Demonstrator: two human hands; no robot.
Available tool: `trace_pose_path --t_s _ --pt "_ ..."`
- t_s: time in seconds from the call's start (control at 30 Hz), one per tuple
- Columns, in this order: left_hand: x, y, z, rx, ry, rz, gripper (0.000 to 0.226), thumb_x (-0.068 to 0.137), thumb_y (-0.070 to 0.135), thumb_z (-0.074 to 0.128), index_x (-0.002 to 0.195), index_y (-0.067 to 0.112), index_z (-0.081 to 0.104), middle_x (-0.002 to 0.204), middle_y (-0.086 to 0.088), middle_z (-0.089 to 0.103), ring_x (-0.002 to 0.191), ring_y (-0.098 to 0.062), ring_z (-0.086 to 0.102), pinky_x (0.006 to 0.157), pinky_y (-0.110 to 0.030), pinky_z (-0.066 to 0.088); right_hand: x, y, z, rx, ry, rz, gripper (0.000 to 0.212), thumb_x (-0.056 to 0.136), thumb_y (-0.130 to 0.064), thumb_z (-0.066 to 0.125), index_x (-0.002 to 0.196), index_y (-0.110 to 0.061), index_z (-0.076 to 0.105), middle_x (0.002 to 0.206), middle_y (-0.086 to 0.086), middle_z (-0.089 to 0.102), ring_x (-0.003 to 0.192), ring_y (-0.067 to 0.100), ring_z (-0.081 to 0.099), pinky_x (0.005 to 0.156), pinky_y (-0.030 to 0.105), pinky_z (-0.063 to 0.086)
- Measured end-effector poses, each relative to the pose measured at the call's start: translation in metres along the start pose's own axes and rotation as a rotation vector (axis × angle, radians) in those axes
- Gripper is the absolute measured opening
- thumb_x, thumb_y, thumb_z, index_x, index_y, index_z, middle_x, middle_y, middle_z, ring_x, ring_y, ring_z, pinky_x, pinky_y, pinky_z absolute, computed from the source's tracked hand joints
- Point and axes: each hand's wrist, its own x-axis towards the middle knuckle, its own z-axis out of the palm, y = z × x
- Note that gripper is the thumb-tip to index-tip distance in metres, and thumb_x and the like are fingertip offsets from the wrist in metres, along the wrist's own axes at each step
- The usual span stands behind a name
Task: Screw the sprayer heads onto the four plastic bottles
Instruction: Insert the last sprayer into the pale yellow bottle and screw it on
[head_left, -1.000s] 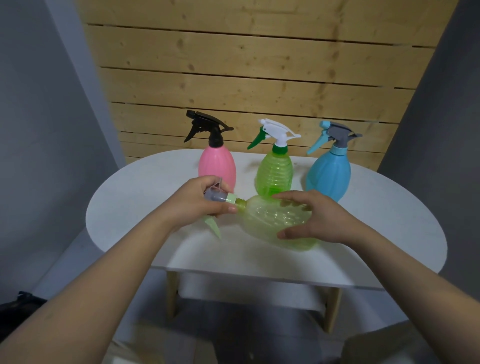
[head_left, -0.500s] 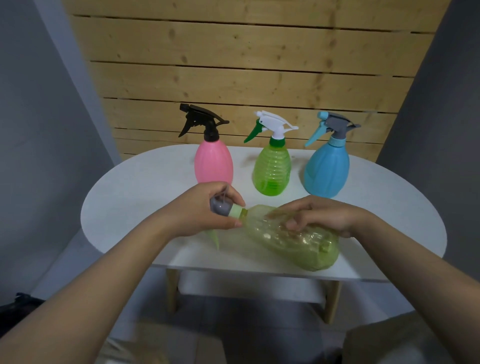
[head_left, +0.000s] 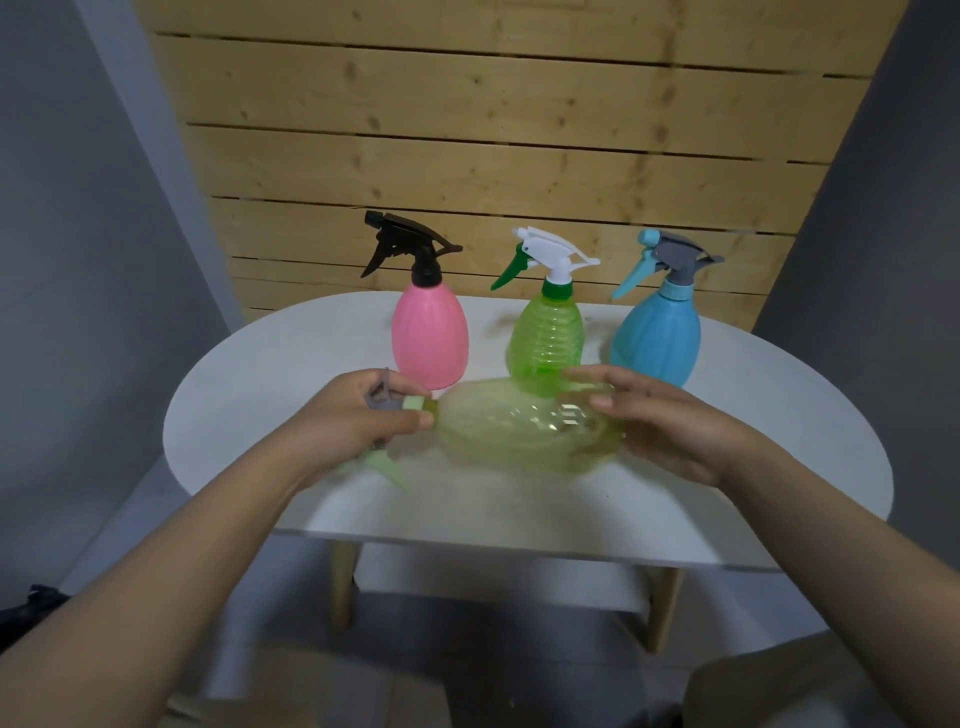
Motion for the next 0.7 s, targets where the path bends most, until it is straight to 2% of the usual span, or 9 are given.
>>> trace_pose_path --t_s 0.1,0.2,0.3,0.37,0.4,0.47,0.53,0.6,0.7 --pt "-0.005 0.0 -0.011 -0.031 -0.02 0.014 0.018 0.078 0.013 0.071 0.094 0.02 0.068 0.049 0.016 0.06 0.039 0.003 0.047 0.037 -0.01 0.035 0.0 0.002 0.002 -0.05 0.052 -0.1 0.05 0.074 -0.015 0.071 0.12 -0.027 0.057 0.113 0.013 0.064 0.1 0.021 0.066 0.081 0.033 0.056" --pt "-0.011 0.003 -0.007 -0.061 -0.051 0.074 0.021 0.076 0.008 0.071 0.094 0.018 0.066 0.057 0.022 0.065 0.044 0.006 0.053 0.04 -0.009 0.037 0.002 -0.002 0.006 -0.135 0.157 -0.067 0.041 0.078 -0.044 0.065 0.112 -0.021 0.062 0.098 0.014 0.07 0.08 0.024 0.072 0.059 0.031 0.057" --pt "-0.012 0.003 -0.002 -0.058 -0.003 0.119 0.023 0.073 0.007 0.074 0.091 0.019 0.065 0.066 0.024 0.067 0.05 0.006 0.057 0.042 -0.009 0.04 0.003 0.0 0.004 -0.241 0.185 0.099 0.069 0.076 -0.07 0.044 0.104 -0.009 0.061 0.084 0.021 0.073 0.058 0.032 0.069 0.046 0.029 0.052" --pt "-0.011 0.003 -0.003 -0.029 0.017 0.118 0.022 0.074 0.008 0.074 0.089 0.02 0.066 0.068 0.025 0.068 0.053 0.008 0.058 0.044 -0.009 0.041 0.002 0.004 0.005 -0.255 0.135 0.167 0.08 0.067 -0.078 0.042 0.101 -0.008 0.06 0.079 0.022 0.074 0.059 0.033 0.07 0.047 0.029 0.053" --pt "-0.011 0.003 -0.004 -0.02 0.022 0.107 0.021 0.074 0.009 0.074 0.089 0.02 0.066 0.066 0.025 0.068 0.052 0.008 0.058 0.043 -0.009 0.041 0.002 0.005 0.006 -0.231 0.105 0.168 0.083 0.064 -0.08 0.044 0.103 -0.009 0.061 0.085 0.021 0.074 0.068 0.034 0.072 0.052 0.031 0.055" --pt "-0.009 0.001 -0.007 -0.025 0.041 0.065 0.019 0.075 0.011 0.074 0.091 0.019 0.067 0.06 0.024 0.066 0.046 0.006 0.053 0.041 -0.01 0.039 0.001 0.005 0.008 -0.131 0.05 0.095 0.08 0.062 -0.076 0.057 0.117 -0.018 0.06 0.111 0.015 0.071 0.094 0.031 0.071 0.068 0.037 0.058" --pt "-0.007 0.0 -0.011 -0.037 0.059 0.028 0.019 0.075 0.013 0.074 0.092 0.018 0.068 0.056 0.02 0.064 0.043 0.003 0.049 0.041 -0.013 0.038 0.0 0.003 0.008 -0.039 0.036 -0.02 0.074 0.062 -0.055 0.075 0.127 -0.03 0.051 0.127 0.006 0.062 0.107 0.026 0.066 0.076 0.036 0.057" --pt "-0.006 0.001 -0.014 -0.043 0.056 0.027 0.02 0.074 0.015 0.075 0.092 0.02 0.068 0.063 0.016 0.066 0.048 0.0 0.051 0.047 -0.017 0.042 -0.002 0.001 0.007 -0.081 0.057 -0.085 0.074 0.063 -0.038 0.079 0.13 -0.03 0.048 0.124 0.008 0.062 0.102 0.025 0.068 0.071 0.034 0.058" --pt "-0.009 0.003 -0.014 -0.032 0.015 0.082 0.022 0.072 0.012 0.076 0.091 0.02 0.067 0.072 0.02 0.069 0.058 0.003 0.06 0.051 -0.014 0.047 -0.002 -0.001 0.011 -0.204 0.122 -0.034 0.071 0.064 -0.055 0.066 0.122 -0.015 0.056 0.1 0.019 0.07 0.076 0.028 0.073 0.053 0.031 0.057"
